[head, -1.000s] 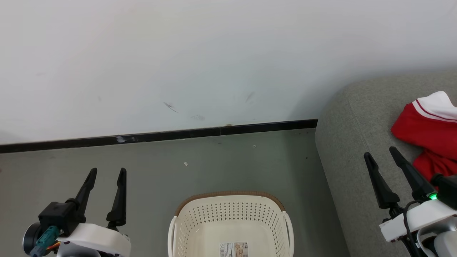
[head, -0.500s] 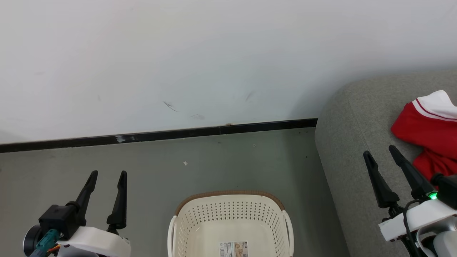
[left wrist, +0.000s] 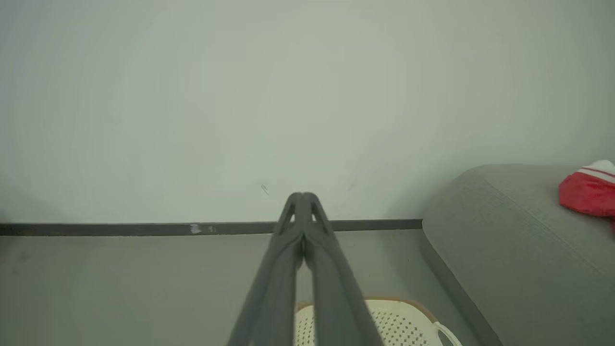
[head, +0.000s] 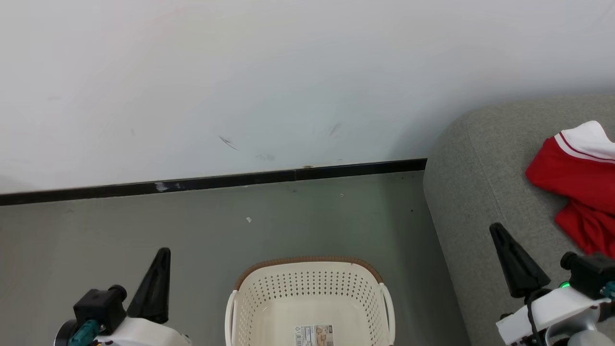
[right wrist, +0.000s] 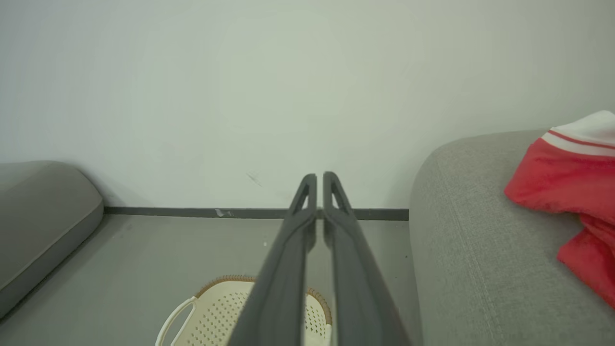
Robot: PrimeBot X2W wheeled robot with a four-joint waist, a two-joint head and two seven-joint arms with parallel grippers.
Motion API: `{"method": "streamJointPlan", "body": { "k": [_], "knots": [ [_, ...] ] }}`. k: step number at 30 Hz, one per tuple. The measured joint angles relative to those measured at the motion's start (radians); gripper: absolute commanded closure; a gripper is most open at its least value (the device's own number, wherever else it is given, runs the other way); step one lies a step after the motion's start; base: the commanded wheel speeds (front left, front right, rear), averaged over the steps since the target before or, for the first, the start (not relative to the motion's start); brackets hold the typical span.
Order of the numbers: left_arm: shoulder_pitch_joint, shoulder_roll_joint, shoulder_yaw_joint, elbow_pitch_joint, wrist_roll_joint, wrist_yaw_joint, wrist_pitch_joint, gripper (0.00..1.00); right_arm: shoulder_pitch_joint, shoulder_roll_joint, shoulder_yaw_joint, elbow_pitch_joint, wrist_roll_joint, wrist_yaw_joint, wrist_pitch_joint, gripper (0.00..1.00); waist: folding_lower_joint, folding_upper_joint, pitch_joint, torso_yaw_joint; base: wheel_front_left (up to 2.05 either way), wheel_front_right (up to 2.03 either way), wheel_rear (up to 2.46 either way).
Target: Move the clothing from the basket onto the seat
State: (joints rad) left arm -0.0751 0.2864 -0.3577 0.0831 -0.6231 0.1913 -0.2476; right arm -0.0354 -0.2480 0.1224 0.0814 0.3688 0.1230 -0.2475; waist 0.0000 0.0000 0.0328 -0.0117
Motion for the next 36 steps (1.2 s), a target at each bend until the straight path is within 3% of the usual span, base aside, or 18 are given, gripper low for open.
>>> {"method": "streamJointPlan", "body": {
  "k": [6,19,36],
  "knots": [
    [0.019,-0.015,0.007,0.005,-0.036,-0.007,0.009,1.00,0.017,0.015,0.007,0.003,0.034,0.000,0.000,1.00,0.0000,0.0000,0.000,0.000,0.00,0.00,0.00],
    [0.021,-0.045,0.058,0.005,-0.175,-0.037,0.053,1.00,0.017,0.037,-0.016,0.002,0.224,0.000,0.031,1.00,0.0005,0.0000,-0.005,0.002,0.00,0.00,0.00],
    [0.024,-0.086,0.132,0.017,-0.356,-0.081,0.113,1.00,0.017,0.060,-0.050,0.032,0.459,0.000,0.091,1.00,0.0087,0.0001,-0.019,0.004,0.00,0.00,0.00]
  ]
}}
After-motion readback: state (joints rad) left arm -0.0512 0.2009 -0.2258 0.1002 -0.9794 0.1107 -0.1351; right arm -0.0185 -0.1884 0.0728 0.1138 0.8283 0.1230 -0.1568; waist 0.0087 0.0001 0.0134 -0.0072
